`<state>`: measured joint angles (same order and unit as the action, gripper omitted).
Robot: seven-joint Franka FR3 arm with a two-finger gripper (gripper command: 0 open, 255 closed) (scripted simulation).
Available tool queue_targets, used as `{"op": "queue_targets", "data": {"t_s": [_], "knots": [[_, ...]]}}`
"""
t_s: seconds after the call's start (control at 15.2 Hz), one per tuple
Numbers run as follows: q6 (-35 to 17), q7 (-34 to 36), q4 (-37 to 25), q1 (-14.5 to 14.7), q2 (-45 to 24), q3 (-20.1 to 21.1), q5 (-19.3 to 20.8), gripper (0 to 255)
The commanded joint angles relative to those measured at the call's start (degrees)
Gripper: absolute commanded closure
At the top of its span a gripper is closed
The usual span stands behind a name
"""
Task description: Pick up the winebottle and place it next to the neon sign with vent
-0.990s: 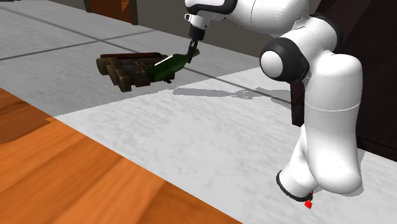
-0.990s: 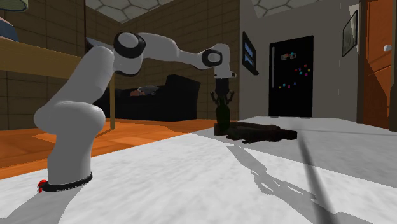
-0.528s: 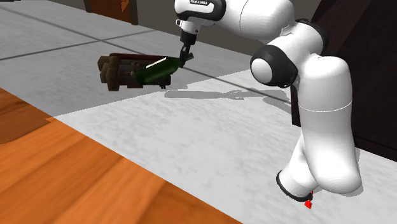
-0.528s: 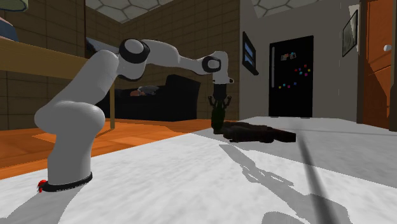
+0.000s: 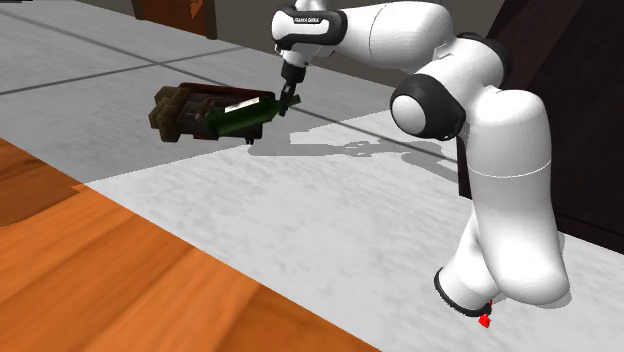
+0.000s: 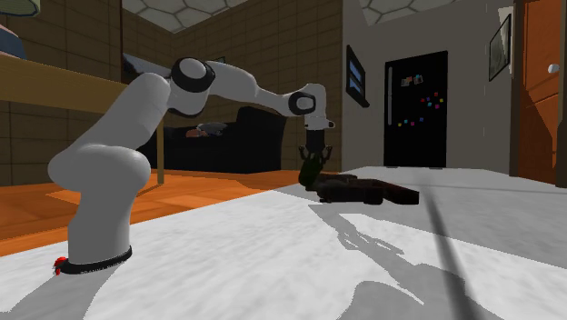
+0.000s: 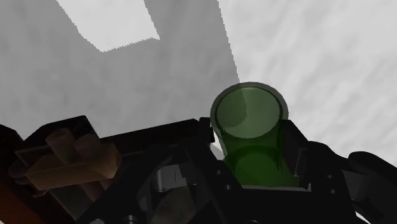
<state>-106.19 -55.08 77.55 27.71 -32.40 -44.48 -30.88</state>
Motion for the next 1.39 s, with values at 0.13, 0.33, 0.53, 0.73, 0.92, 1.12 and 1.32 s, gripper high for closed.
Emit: {"op": "queue_targets", "data": {"t_s": [0.13,0.33,0.53,0.73,0.92,1.12,1.32], "knots": [[-3.13,-0.67,2.59,0.67,-0.49,0.44,-0.75,255],[-5.05,-1.29,4.29,0.88,-0.94,0.73,-1.28,255],[-6.91,-1.93,5.81,1.0,-1.49,1.08,-1.89,255],[-8.7,-2.58,7.17,1.02,-2.14,1.49,-2.57,255],[-10.42,-3.25,8.38,0.98,-2.89,1.94,-3.31,255],[-12.08,-3.94,9.43,0.87,-3.72,2.44,-4.11,255],[-13.68,-4.65,10.35,0.73,-4.65,2.95,-4.99,255]]}}
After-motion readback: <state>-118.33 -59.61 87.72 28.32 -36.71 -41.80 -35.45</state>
